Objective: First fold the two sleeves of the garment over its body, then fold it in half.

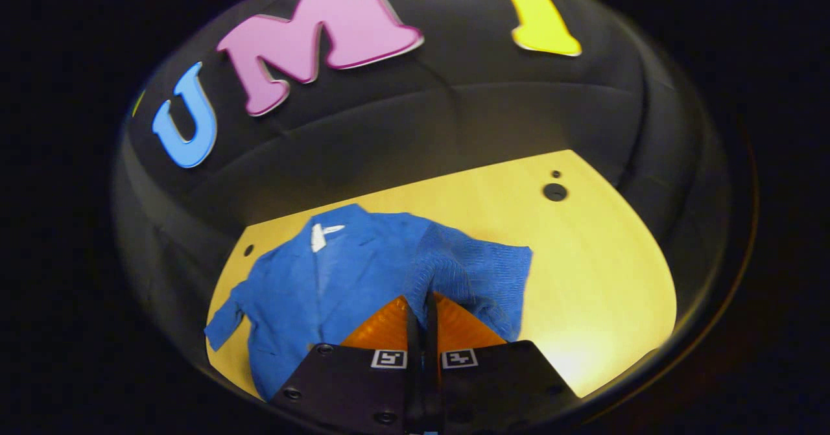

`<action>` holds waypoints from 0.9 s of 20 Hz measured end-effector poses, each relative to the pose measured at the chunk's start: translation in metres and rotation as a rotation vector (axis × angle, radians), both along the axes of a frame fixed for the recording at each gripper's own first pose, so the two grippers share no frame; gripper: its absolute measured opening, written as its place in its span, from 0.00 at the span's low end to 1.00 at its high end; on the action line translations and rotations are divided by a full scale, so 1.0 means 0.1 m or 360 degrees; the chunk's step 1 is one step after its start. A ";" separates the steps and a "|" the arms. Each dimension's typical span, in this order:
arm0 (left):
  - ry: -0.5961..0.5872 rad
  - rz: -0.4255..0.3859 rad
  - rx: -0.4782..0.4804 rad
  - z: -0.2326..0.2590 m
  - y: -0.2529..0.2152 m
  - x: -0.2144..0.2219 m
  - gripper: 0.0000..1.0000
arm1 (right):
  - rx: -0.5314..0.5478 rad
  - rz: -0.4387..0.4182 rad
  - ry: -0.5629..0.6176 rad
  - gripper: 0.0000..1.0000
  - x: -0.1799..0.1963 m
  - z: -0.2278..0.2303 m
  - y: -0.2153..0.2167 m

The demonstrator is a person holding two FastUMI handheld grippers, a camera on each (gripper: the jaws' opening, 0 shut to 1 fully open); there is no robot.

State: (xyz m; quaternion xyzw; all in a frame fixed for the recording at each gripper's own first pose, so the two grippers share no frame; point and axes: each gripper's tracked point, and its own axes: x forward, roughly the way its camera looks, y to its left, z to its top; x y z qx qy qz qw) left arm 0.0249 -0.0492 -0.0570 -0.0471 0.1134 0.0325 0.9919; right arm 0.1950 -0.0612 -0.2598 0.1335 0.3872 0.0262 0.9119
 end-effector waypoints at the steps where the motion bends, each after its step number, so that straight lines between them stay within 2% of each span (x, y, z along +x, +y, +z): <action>1: 0.0003 0.0019 0.0009 0.00 0.07 -0.03 0.81 | 0.0014 0.0074 -0.0002 0.05 0.03 -0.01 0.25; 5: 0.0003 0.0046 0.0084 -0.05 0.21 -0.14 0.81 | 0.0041 0.0388 -0.0006 0.05 0.16 -0.02 1.43; 8: -0.0002 0.0099 0.0027 -0.05 0.36 -0.19 0.81 | -0.0002 0.0636 -0.0012 0.05 0.12 -0.12 2.20; 9: -0.0006 0.0125 -0.0001 -0.04 0.41 -0.21 0.81 | -0.0011 0.0702 -0.0009 0.00 0.09 -0.15 2.43; 10: -0.0008 0.0155 -0.0025 -0.05 0.46 -0.22 0.81 | -0.0018 0.0758 -0.0007 0.05 0.04 -0.20 2.66; 12: -0.0009 0.0223 -0.0065 -0.06 0.61 -0.27 0.81 | -0.0073 0.0837 -0.0027 0.05 0.02 -0.31 2.95; 14: -0.0006 0.0286 -0.0110 -0.09 0.75 -0.33 0.81 | -0.0095 0.0900 -0.0043 0.10 -0.05 -0.40 3.22; 15: -0.0003 0.0319 -0.0128 -0.11 0.83 -0.37 0.81 | -0.0112 0.0912 -0.0067 0.17 -0.06 -0.41 3.28; 18: 0.0019 0.0422 -0.0149 -0.25 1.08 -0.48 0.81 | -0.0174 0.0905 -0.0183 0.77 -0.05 -0.19 3.26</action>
